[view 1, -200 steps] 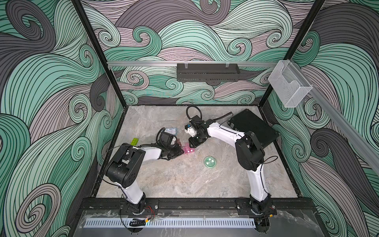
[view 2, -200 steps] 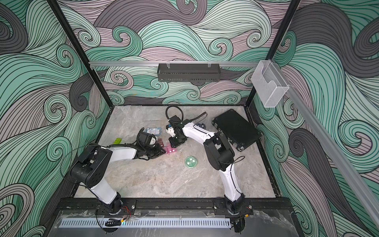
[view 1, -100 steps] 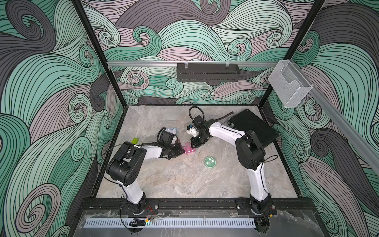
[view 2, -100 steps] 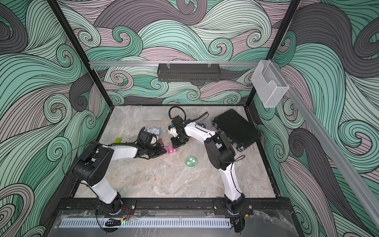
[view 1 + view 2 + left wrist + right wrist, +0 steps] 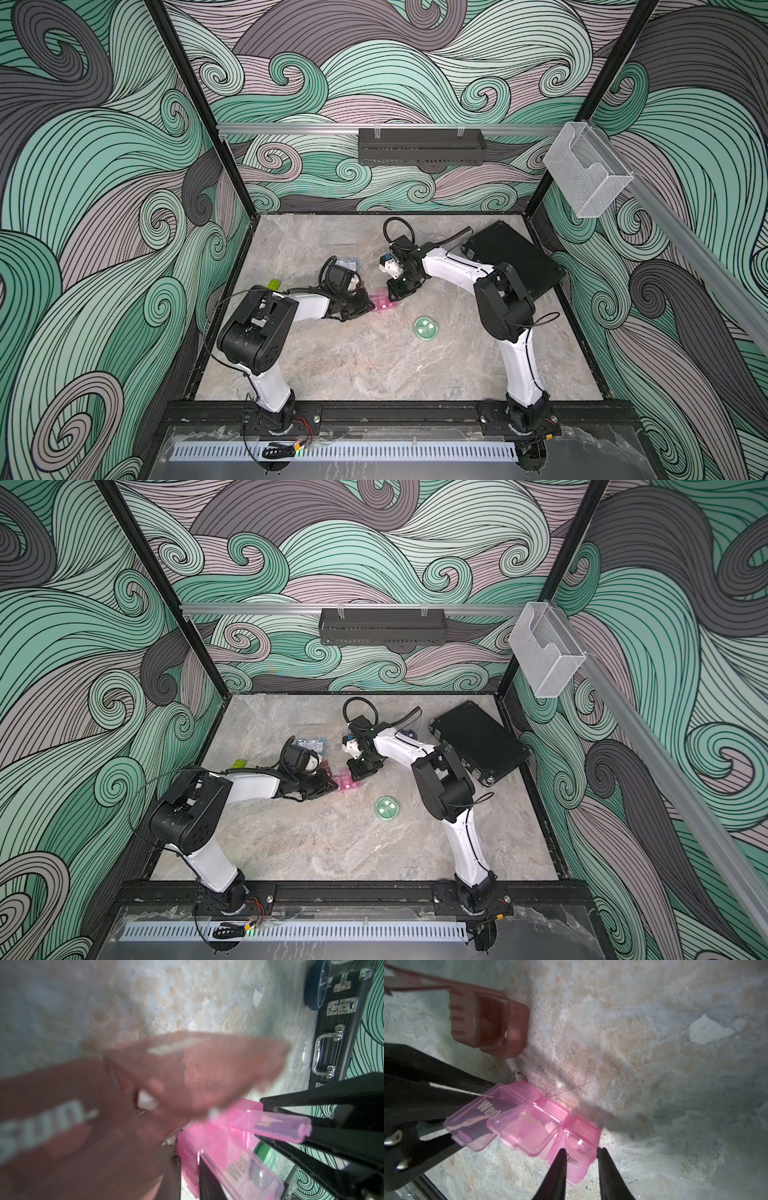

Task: Close pillboxes
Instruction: Close the lid on the pillbox.

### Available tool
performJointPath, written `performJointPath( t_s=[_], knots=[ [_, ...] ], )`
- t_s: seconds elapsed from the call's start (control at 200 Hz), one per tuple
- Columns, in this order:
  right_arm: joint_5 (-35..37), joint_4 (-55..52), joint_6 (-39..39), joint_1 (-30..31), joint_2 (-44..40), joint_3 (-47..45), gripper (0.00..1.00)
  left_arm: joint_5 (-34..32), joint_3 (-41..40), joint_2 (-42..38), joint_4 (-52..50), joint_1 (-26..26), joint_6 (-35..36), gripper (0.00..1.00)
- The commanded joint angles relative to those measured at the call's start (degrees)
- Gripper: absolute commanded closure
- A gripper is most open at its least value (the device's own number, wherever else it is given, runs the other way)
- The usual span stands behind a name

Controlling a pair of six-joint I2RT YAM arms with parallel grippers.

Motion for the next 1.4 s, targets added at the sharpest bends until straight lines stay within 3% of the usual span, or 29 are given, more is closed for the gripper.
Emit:
performJointPath(
  t_s=[0.0,1.046,1.392],
  knots=[
    [-0.22,-0.92,-0.05,0.43,2.40,-1.14,0.72,0.23,1.01,2.21,-1.98,-0.36,0.12,0.82],
    [6.40,-1.93,1.72,3.87,5.83,-4.34,0.76,2.20,1.37,4.89,-0.65,-0.44,-0.79,0.84],
    [2.41,-1.31,1.71,2.32,-3.07,-2.85,0.73,1.87,2.85,1.90,-4.78,-0.43,0.94,0.84]
  ],
)
